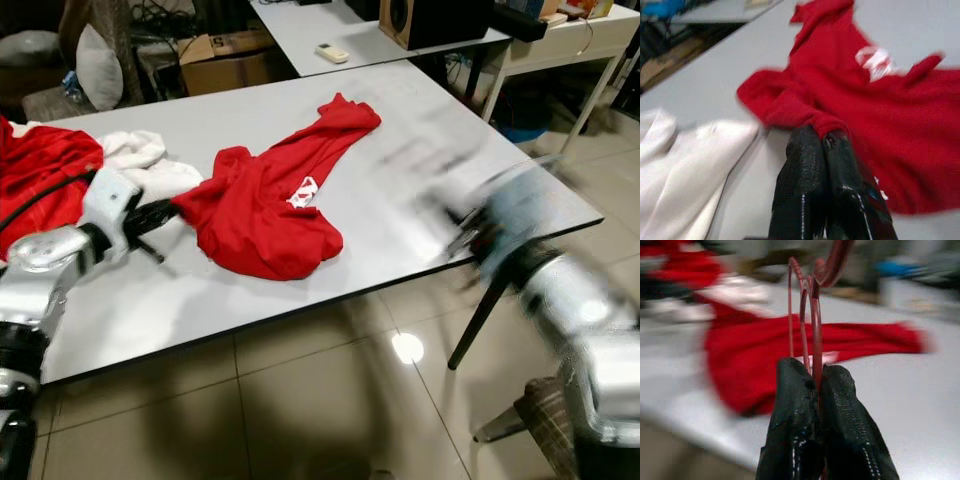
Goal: Hang hanger
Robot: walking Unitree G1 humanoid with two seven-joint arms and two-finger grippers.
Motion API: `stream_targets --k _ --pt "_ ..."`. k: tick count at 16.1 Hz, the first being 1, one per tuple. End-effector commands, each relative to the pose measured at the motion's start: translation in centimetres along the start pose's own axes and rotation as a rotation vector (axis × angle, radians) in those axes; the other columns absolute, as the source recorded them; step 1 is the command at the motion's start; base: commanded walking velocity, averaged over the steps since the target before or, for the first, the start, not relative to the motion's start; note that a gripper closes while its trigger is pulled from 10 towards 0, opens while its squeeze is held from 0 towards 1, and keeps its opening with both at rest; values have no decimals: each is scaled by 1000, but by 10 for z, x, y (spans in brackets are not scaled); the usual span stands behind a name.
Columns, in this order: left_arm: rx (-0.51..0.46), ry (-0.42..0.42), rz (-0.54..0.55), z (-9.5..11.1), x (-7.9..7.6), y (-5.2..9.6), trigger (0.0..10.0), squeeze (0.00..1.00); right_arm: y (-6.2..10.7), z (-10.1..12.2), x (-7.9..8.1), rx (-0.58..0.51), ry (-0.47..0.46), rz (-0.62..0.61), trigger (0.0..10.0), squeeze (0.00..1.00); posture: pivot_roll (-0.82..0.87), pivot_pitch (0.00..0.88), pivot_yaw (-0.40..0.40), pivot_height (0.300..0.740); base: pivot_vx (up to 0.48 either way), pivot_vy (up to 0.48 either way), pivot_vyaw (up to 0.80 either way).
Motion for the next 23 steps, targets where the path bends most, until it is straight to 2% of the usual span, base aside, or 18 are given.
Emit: stream_targets --k 1,2,3,5,8,10,11,13,14,15,16,18,19,21,22,23 --pt "-24 -14 -20 13 -6 -6 0 0 -2 3 19 -4 -11 132 10000 0 -163 0 100 740 0 0 0" --pt "-26 -21 -36 16 -10 -10 0 0 -5 0 29 11 -20 175 10000 0 -165 0 110 740 0 0 0" --pt "-27 -23 -43 18 -11 -11 0 0 -8 -2 31 19 -22 170 10000 0 -166 0 114 740 0 0 0" --pt "-16 -29 -65 21 -15 -12 0 0 -25 -28 33 167 -43 71 10000 0 -161 0 135 740 0 0 0" --pt "5 -21 -74 19 -18 -9 0 0 -31 -46 31 277 -89 13 10000 0 -140 1 139 740 0 0 0" --pt "108 -19 -114 -7 -33 -2 0 0 -24 -64 22 392 -105 -48 10000 0 -137 26 115 740 0 0 0" --pt "125 -16 -113 -13 -35 0 0 0 -22 -67 18 417 -100 -71 10000 0 -137 28 109 740 0 0 0" --pt "161 -9 -110 -28 -43 5 0 0 -13 -71 -5 461 -76 -201 10000 0 -140 33 89 740 0 0 0" --pt "167 2 -107 -31 -47 7 0 0 -8 -68 -23 459 -58 -295 10000 0 -142 35 78 740 0 0 0" --pt "168 6 -103 -31 -48 7 0 0 -5 -66 -32 457 -51 -340 10000 0 -142 35 76 740 0 0 0" --pt "169 8 -98 -31 -49 8 0 0 4 -64 -51 465 -28 -435 10000 0 -136 35 69 740 0 0 0" --pt "165 5 -91 -28 -48 11 0 0 18 -61 -73 465 5 -559 10000 0 -131 35 66 740 0 0 0" --pt "161 1 -80 -27 -45 12 0 0 22 -52 -84 404 23 -633 10000 0 -131 36 67 740 0 0 0" --pt "151 5 -74 -24 -45 11 0 0 25 -34 -91 268 16 -678 10000 0 -144 43 76 740 0 0 0" --pt "140 10 -78 -22 -48 9 0 0 23 -25 -88 211 2 -653 10000 0 -156 44 77 740 0 0 0" --pt "121 19 -82 -19 -50 5 0 0 18 -17 -79 151 -25 -586 10000 0 -167 43 81 740 0 0 0"
Point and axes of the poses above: a point about 5 cm out from each wrist's last joint towards the gripper, its own y axis pointing back from the gripper into the wrist, its own z axis along the axis of the wrist's last joint, x = y × z, the point moved 1 cm from there along -y, pointing out of the wrist towards the gripper, and after that the axes turned 12 degrees about y, right-handed, at the moved point
